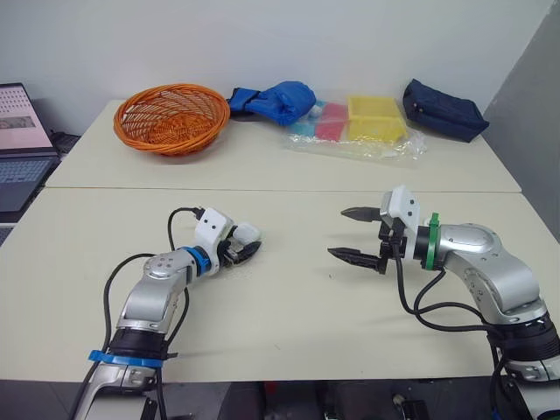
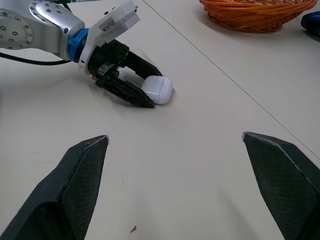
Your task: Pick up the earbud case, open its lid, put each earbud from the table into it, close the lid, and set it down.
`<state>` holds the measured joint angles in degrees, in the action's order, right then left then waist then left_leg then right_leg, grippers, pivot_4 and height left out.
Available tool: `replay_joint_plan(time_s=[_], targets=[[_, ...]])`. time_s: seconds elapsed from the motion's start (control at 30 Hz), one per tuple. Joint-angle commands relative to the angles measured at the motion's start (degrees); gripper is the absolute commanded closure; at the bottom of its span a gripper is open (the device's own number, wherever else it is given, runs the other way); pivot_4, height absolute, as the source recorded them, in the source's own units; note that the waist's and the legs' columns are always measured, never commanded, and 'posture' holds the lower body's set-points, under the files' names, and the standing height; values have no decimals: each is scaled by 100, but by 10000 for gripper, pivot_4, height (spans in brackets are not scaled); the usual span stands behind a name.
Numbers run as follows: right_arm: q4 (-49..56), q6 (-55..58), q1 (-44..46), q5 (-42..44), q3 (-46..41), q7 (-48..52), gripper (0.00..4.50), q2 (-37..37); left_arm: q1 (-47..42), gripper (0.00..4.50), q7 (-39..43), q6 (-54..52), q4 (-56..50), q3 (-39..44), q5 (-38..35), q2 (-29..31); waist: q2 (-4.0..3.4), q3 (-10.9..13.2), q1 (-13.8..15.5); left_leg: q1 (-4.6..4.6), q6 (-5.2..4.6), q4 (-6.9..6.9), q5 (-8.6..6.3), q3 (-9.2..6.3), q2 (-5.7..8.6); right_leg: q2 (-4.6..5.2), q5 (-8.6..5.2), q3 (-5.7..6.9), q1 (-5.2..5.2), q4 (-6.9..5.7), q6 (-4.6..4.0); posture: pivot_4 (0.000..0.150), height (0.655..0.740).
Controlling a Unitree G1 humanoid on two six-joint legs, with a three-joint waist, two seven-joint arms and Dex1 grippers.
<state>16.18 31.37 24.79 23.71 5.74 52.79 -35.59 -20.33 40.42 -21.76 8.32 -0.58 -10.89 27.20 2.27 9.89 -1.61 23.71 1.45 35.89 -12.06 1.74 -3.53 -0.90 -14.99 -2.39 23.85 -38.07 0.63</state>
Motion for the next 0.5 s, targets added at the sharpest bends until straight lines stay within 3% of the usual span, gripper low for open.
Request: replay_joint_plan(time_s=[0.03, 0.33, 0.5], targets=[[167, 1, 56, 101, -169, -42, 0, -7, 70, 17157, 113, 44, 97, -118, 44, 9, 0, 0, 1, 0, 0, 0, 0, 1, 0, 1, 0, -1, 0, 1, 0, 1500, 7400], [87, 111, 155, 255, -260, -149, 0, 127, -313, 17157, 433, 1165, 593, -40, 228, 271, 0, 0, -4, 0, 0, 6, 0, 1, 0, -1, 1, 0, 0, -4, 0, 1500, 7400], [-255, 603, 778, 464, -166, -247, 0, 454, -1999, 17157, 883, 5196, 2123, -374, 1030, 518, 11, 17, 63, 33, 0, 23, 3, -5, 4, -12, 21, 10, 32, -16, -19, 1500, 7400]])
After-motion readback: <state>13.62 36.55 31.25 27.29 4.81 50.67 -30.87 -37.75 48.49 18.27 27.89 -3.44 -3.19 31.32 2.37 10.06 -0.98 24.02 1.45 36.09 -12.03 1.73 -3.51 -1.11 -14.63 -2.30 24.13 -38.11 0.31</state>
